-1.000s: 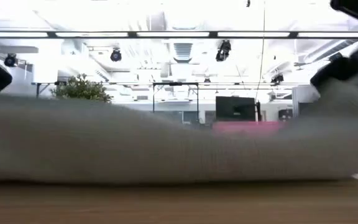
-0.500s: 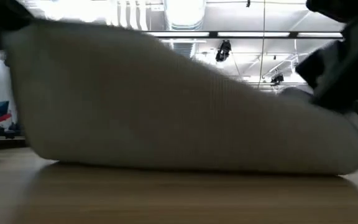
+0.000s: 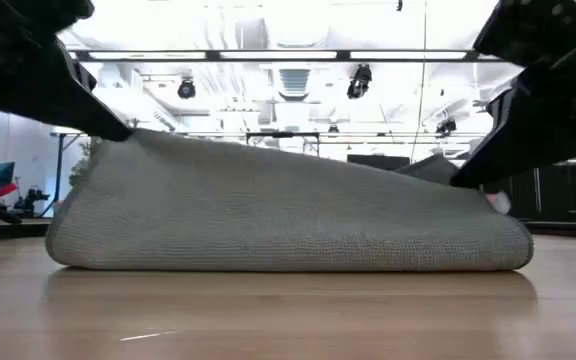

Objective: Roll microfiber towels into tight, uniform cylinder then place into a basket
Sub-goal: Fold the gray microfiber cloth

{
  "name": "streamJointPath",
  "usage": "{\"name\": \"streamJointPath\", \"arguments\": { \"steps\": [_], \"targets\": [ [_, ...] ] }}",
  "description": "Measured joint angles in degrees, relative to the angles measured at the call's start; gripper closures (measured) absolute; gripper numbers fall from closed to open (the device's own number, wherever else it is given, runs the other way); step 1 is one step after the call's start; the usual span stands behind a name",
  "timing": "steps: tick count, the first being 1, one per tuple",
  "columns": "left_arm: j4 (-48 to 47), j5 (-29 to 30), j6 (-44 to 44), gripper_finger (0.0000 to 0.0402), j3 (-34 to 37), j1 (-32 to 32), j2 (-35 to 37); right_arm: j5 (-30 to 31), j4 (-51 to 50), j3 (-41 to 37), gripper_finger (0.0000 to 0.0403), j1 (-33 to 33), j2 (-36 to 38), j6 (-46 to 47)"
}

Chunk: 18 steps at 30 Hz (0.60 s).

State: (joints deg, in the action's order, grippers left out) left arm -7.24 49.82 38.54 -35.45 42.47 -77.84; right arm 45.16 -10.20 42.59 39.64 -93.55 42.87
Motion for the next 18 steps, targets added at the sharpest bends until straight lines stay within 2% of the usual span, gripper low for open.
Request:
{"name": "streamJointPath", "arguments": {
  "steps": [8,18],
  "targets": [
    [0.24,-0.32,-1.35,0.0402,2.36,-2.46,0.13,0.46,0.52,-1.63,0.0394,-3.40,-0.40,0.58],
    [0.70,0.17,-1.63,0.0402,3.47,-5.22,-0.84,1.64,5.92,-2.73,0.0394,-4.93,-2.63,0.63]
  ]
}}
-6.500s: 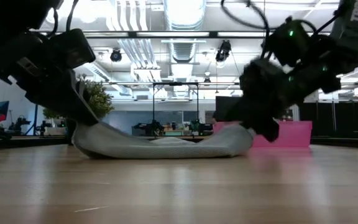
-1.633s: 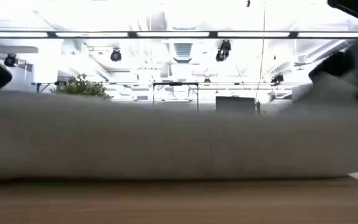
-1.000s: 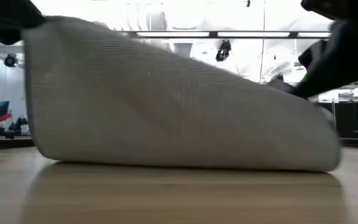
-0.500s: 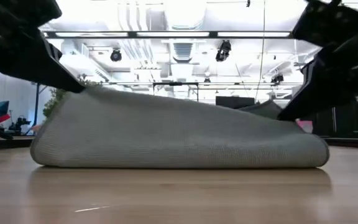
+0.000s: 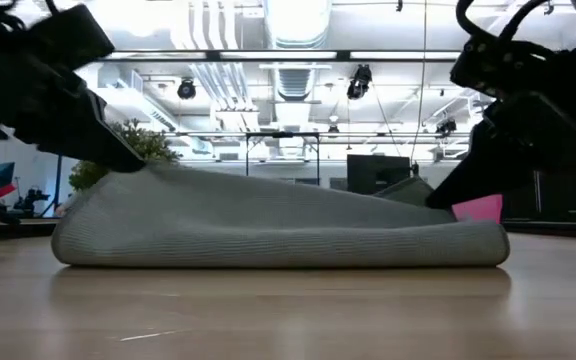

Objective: Roll microfiber towels into tight, uniform cylinder then place into a basket
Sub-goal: Fold the gray microfiber cloth

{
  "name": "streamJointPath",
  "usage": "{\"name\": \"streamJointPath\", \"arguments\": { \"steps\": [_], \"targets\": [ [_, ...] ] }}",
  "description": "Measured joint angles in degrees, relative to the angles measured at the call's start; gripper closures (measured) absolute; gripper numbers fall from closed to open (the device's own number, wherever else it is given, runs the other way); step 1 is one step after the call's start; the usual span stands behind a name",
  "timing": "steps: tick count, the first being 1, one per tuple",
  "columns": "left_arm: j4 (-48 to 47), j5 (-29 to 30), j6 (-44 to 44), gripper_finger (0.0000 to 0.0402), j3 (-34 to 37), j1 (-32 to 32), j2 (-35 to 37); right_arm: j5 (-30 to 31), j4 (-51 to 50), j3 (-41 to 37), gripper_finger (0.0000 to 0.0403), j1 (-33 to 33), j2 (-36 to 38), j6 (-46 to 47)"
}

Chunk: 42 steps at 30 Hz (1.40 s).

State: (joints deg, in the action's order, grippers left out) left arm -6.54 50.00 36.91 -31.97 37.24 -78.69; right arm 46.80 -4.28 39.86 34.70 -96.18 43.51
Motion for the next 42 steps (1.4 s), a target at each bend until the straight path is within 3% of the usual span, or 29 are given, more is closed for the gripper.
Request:
{"name": "streamJointPath", "arguments": {
  "steps": [15,42],
  "targets": [
    [-0.45,0.16,-2.70,0.0402,0.19,-7.09,-7.33,5.54,1.66,-0.04,0.0394,-2.70,-3.26,1.09],
    [3.12,1.05,-5.77,0.0402,0.10,-11.54,-7.53,5.54,1.57,-1.69,0.0394,-6.36,-3.34,4.52]
  ]
}}
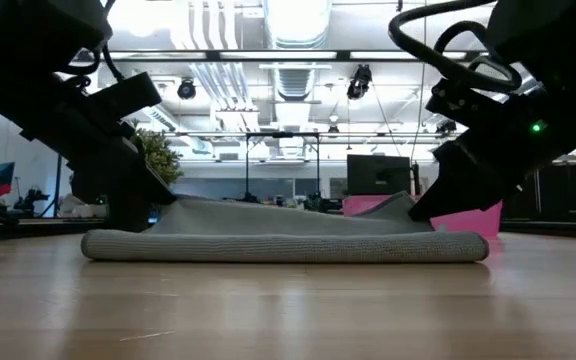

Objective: Roll microfiber towels into tight, uniform cylinder then place into a basket
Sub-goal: Fold the gray microfiber cloth

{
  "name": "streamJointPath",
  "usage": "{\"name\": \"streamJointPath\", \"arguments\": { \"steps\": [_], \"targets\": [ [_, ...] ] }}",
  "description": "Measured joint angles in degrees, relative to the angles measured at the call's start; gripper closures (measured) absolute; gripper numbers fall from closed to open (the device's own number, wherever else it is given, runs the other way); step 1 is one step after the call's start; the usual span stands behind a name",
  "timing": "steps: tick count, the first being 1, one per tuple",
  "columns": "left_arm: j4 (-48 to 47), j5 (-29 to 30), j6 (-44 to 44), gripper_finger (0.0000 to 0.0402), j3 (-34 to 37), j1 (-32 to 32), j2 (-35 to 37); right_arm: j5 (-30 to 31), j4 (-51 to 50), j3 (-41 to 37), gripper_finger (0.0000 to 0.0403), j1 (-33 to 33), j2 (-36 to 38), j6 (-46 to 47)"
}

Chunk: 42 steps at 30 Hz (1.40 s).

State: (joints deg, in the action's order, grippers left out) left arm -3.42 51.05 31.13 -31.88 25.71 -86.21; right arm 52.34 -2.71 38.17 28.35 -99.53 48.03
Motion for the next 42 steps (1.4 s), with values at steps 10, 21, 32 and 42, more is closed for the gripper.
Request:
{"name": "streamJointPath", "arguments": {
  "steps": [10,21,32,42],
  "targets": [
    [3.04,-0.66,0.07,0.0402,0.00,-1.34,0.00,0.19,0.10,-1.19,0.0394,-0.38,0.00,2.35],
    [3.03,-1.52,0.17,0.0368,0.00,-1.36,0.00,0.19,0.12,-1.46,0.0374,-0.38,-0.01,2.58],
    [2.81,-3.24,-10.28,0.0256,-0.34,0.36,0.58,0.21,-0.15,-1.36,0.0263,-0.04,0.36,0.22],
    [3.09,-4.27,-30.71,0.0249,-2.29,13.43,5.06,0.06,-6.40,2.38,0.0232,5.40,8.73,-8.18]
  ]
}}
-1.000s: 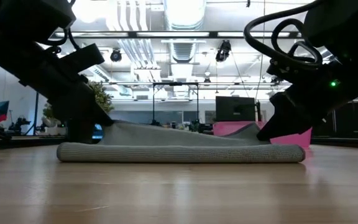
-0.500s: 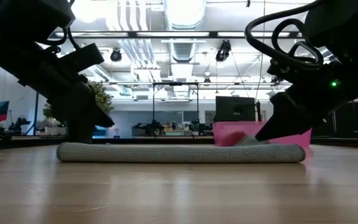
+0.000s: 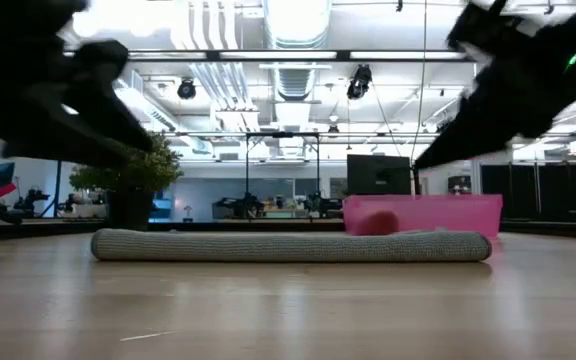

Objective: Roll microfiber towels into tight, uniform cylinder then place into a basket
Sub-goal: Fold the gray microfiber cloth

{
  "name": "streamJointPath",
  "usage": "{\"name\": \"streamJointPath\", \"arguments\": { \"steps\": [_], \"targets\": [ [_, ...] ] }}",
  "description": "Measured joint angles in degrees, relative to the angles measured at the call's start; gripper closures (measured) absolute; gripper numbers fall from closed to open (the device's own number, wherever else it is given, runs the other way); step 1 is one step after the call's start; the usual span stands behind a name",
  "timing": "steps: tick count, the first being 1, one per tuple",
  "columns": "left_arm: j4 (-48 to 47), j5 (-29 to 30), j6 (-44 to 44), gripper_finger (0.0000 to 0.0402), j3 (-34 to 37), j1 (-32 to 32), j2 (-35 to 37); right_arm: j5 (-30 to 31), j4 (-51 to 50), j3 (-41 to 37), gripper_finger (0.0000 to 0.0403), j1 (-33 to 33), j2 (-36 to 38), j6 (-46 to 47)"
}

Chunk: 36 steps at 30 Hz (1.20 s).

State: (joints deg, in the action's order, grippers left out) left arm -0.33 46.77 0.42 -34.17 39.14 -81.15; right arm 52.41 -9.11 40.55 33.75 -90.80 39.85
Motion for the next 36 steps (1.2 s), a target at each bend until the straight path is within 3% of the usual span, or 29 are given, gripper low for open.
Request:
{"name": "streamJointPath", "arguments": {
  "steps": [6,11,17,28,36],
  "targets": [
    [-0.19,-0.29,-0.89,0.0249,0.02,6.14,-1.83,-3.33,4.11,0.22,0.0235,8.12,2.58,-9.50],
    [-0.17,-0.31,-0.83,0.0249,0.04,6.38,-5.84,-3.15,5.08,0.30,0.0249,12.20,-0.12,-14.59],
    [1.48,-1.36,-0.87,0.0249,0.02,6.20,-10.39,-2.84,5.57,2.08,0.0266,12.34,-2.60,-10.30],
    [1.53,0.41,-2.66,0.0249,-0.17,4.35,-12.77,-2.79,8.61,6.51,0.0280,11.57,-5.49,-14.90],
    [1.84,-4.66,-1.92,0.0209,-0.09,0.53,-13.34,-0.42,8.37,9.08,0.0287,10.98,-5.53,-20.39]
  ]
}}
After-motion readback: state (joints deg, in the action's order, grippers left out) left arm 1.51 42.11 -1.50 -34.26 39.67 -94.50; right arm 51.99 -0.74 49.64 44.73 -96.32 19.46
